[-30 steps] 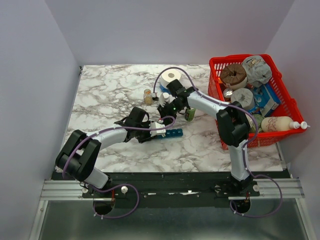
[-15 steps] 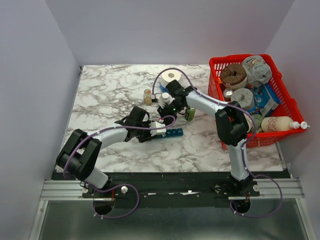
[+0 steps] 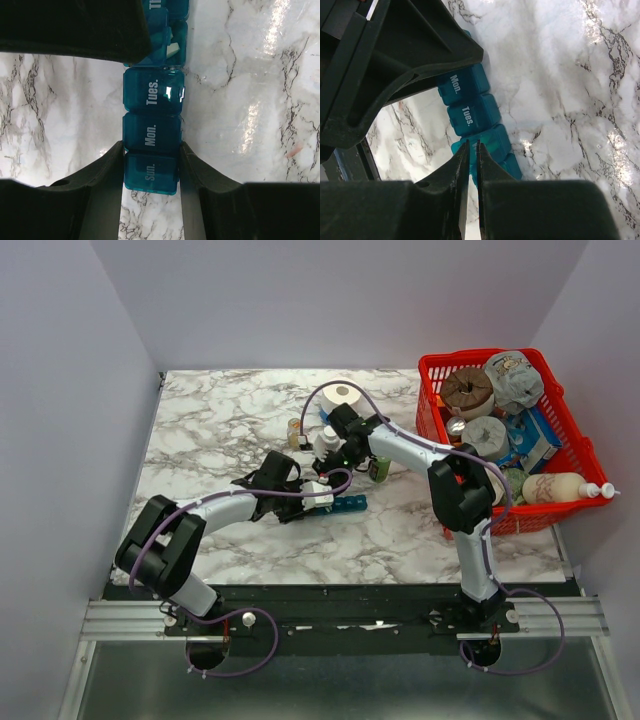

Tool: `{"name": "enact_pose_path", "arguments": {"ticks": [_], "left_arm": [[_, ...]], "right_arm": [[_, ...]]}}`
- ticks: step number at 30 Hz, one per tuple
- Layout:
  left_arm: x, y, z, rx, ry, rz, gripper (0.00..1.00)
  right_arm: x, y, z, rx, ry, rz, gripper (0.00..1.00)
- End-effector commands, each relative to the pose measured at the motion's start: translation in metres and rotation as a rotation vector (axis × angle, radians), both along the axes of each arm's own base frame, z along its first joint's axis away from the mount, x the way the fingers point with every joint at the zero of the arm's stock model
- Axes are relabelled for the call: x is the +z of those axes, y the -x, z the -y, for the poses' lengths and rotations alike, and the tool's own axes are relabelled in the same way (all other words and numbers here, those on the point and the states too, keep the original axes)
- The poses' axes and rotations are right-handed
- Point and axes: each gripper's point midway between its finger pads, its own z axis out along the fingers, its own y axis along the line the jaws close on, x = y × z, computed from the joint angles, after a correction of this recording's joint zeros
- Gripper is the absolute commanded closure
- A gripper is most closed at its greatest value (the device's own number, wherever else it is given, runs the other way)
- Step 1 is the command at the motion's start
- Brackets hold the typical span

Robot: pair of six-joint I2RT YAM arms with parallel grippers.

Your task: Sort the pills into containers

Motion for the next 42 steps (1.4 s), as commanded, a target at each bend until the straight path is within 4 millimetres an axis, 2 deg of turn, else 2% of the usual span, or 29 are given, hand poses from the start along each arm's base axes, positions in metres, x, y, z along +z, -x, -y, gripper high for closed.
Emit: {"name": "enact_pose_path", "arguments": {"ticks": [1, 19, 22, 27, 34, 38, 42], "left_arm": [[-0.027, 0.021, -0.019, 0.032, -0.095, -0.118, 0.97], [-0.034, 0.019, -0.028, 0.164, -0.144, -0.179, 0.97], [-0.035, 0.022, -0.028, 0.181, -0.151, -0.19, 0.97], [-0.038, 0.023, -0.032, 0.233, -0.185, -0.2, 0.97], [-0.039, 0.021, -0.031, 0.306, -0.209, -0.216, 0.95], [-0.033, 0.02, -0.029, 0.335, -0.195, -0.209, 0.91], [-0.028, 0.02, -0.025, 0.348, -0.171, -0.198, 0.85]], "right_arm": [[-0.003, -0.001, 0.001, 0.011, 0.039, 0.016, 0.82], [-0.007, -0.008, 0.006, -0.045, 0.107, 0.058, 0.82], [-0.014, -0.011, 0.008, -0.076, 0.131, 0.059, 0.85], [-0.043, -0.013, 0.017, -0.109, 0.215, 0.041, 0.88], [-0.066, -0.015, 0.026, -0.132, 0.293, 0.046, 0.91], [-0.068, -0.017, 0.028, -0.137, 0.307, 0.051, 0.92], [-0.059, -0.014, 0.022, -0.123, 0.268, 0.047, 0.92]]}}
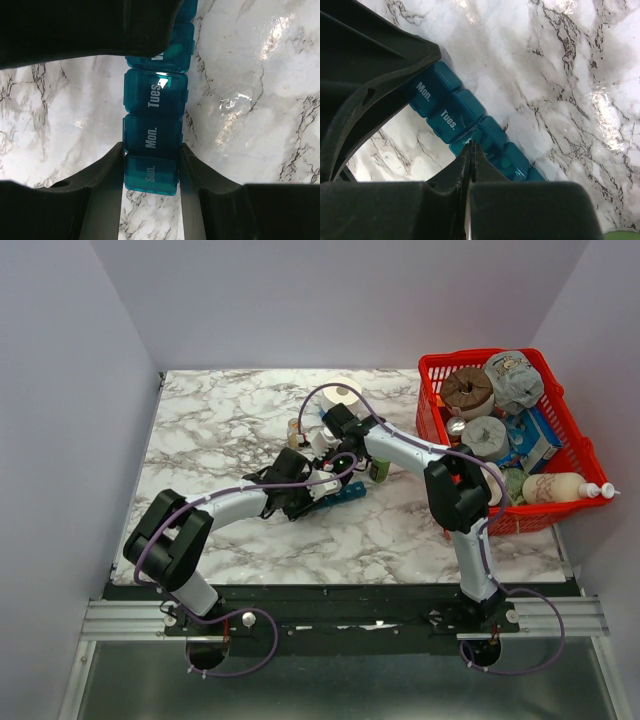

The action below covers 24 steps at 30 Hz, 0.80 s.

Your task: Sort the pills into containers

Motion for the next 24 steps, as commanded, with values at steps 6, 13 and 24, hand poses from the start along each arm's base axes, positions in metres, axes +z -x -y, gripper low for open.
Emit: {"name": "enact_pose_path", "arguments": {"ticks": [6, 13, 24], "left_arm": [[-0.035, 0.03, -0.031, 0.117, -0.144, -0.157, 0.84], [-0.038, 0.027, -0.035, 0.172, -0.165, -0.17, 0.85], [-0.037, 0.021, -0.037, 0.226, -0.175, -0.153, 0.84]], "right_arm": [[-0.018, 0.014, 0.005, 0.038, 0.044, -0.046, 0.92], [-0.023, 0.02, 0.013, 0.073, 0.079, -0.07, 0.92], [-0.033, 0.031, 0.014, 0.086, 0.092, -0.145, 0.93]]}}
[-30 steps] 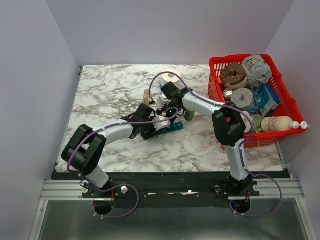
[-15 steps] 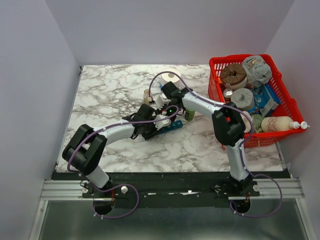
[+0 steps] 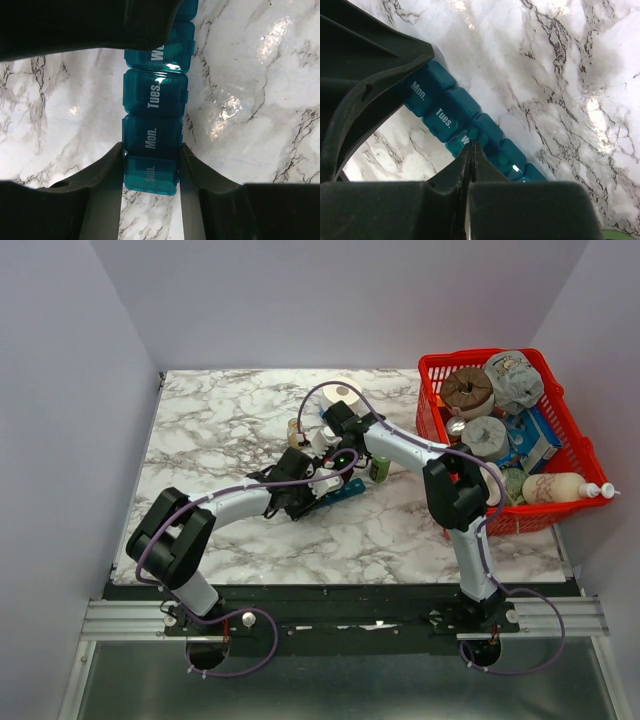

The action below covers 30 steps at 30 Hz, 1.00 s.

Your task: Sort the pills into containers

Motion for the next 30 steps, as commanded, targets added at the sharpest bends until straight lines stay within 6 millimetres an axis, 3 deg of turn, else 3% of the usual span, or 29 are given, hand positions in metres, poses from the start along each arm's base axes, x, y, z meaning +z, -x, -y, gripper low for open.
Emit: {"name": "enact_pose_path", "arguments": {"ticks": [1, 6, 12, 19, 24, 30], "left_arm": [[-0.037, 0.022, -0.037, 0.144, -0.149, -0.128, 0.84], [-0.032, 0.018, -0.036, 0.156, -0.146, -0.093, 0.77], [-0.025, 0.015, -0.032, 0.164, -0.121, -0.055, 0.55], [-0.013, 0.011, -0.03, 0.169, -0.088, -0.01, 0.41], [-0.004, 0.011, -0.027, 0.163, -0.056, 0.015, 0.33], [0.008, 0.012, -0.02, 0.129, -0.008, 0.038, 0.3]], "right_arm": [[-0.036, 0.036, 0.014, 0.045, 0.106, -0.164, 0.93], [-0.044, 0.041, 0.016, 0.05, 0.125, -0.198, 0.93], [-0.057, 0.039, 0.022, 0.042, 0.167, -0.194, 0.93], [-0.063, 0.035, 0.024, 0.032, 0.182, -0.184, 0.93], [-0.051, 0.032, 0.017, 0.027, 0.115, -0.2, 0.92], [-0.011, 0.026, 0.004, 0.035, -0.068, -0.218, 0.92]]}}
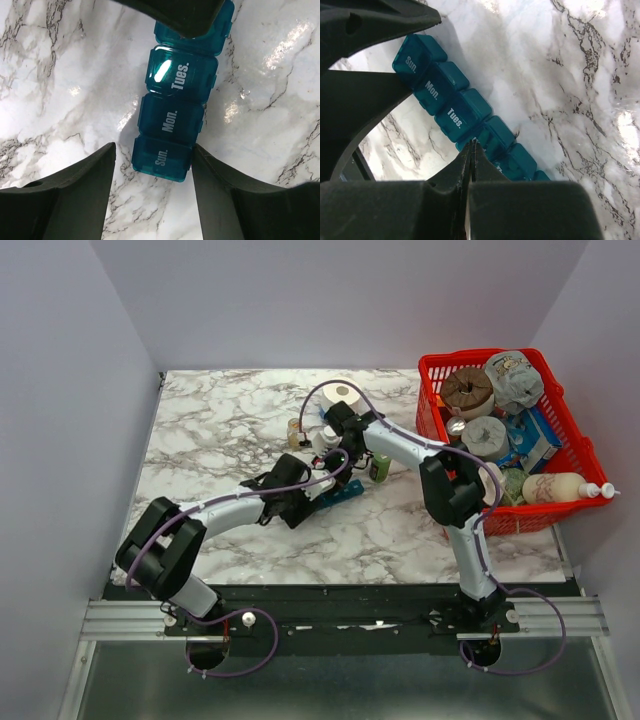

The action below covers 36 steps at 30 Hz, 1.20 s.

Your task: Sort the pills into containers

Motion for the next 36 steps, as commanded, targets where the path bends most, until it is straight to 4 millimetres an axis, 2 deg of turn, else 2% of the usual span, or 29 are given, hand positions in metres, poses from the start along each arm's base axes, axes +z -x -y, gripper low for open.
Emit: {"name": "enact_pose_path", "arguments": {"ticks": [1, 5, 7, 10, 11, 12, 14, 15, 17, 18, 20, 21, 25, 29, 33, 36], "left_arm": [[0.008, 0.005, -0.002, -0.006, 0.015, 0.015, 0.29], [0.022, 0.008, 0.0, -0.015, 0.058, 0.042, 0.24], [0.035, 0.009, 0.002, -0.022, 0.094, 0.075, 0.22], [0.053, 0.011, 0.001, -0.011, 0.14, 0.122, 0.14], [0.055, 0.013, -0.001, -0.007, 0.146, 0.13, 0.13], [0.066, 0.013, -0.001, -0.001, 0.17, 0.157, 0.13], [0.072, 0.015, -0.006, 0.017, 0.178, 0.184, 0.12], [0.085, 0.015, -0.008, 0.029, 0.205, 0.224, 0.11], [0.094, 0.016, -0.014, 0.048, 0.229, 0.266, 0.11], [0.11, 0.015, -0.018, 0.068, 0.255, 0.319, 0.01], [0.117, 0.016, -0.024, 0.091, 0.278, 0.359, 0.01], [0.128, 0.016, -0.03, 0.116, 0.293, 0.404, 0.01], [0.138, 0.019, -0.042, 0.153, 0.306, 0.451, 0.01], [0.137, 0.023, -0.049, 0.169, 0.297, 0.456, 0.01], [0.137, 0.025, -0.049, 0.169, 0.304, 0.456, 0.01], [0.135, 0.026, -0.05, 0.17, 0.304, 0.458, 0.01]], "right_arm": [[-0.005, 0.016, 0.008, 0.013, -0.04, -0.112, 0.92], [0.019, 0.012, 0.003, 0.011, -0.119, -0.087, 0.92], [0.026, 0.012, 0.0, 0.013, -0.142, -0.083, 0.91], [0.034, 0.01, -0.002, 0.013, -0.159, -0.059, 0.91], [0.036, 0.008, -0.002, 0.011, -0.164, -0.049, 0.91], [0.037, 0.008, -0.002, 0.011, -0.163, -0.038, 0.91], [0.039, 0.007, -0.002, 0.01, -0.168, -0.025, 0.91], [0.041, 0.007, -0.002, 0.009, -0.169, -0.016, 0.91], [0.047, 0.004, -0.002, 0.005, -0.178, 0.005, 0.91], [0.048, 0.004, -0.002, 0.005, -0.179, 0.01, 0.91], [0.051, 0.002, -0.001, 0.003, -0.178, 0.029, 0.91], [0.052, 0.003, -0.001, 0.002, -0.177, 0.03, 0.91], [0.044, 0.004, 0.0, -0.002, -0.162, 0.014, 0.92], [0.022, 0.007, 0.0, -0.003, -0.106, -0.014, 0.92], [-0.017, 0.008, 0.008, -0.018, -0.01, -0.057, 0.92], [-0.032, 0.004, 0.014, -0.035, 0.046, -0.052, 0.92]]}}
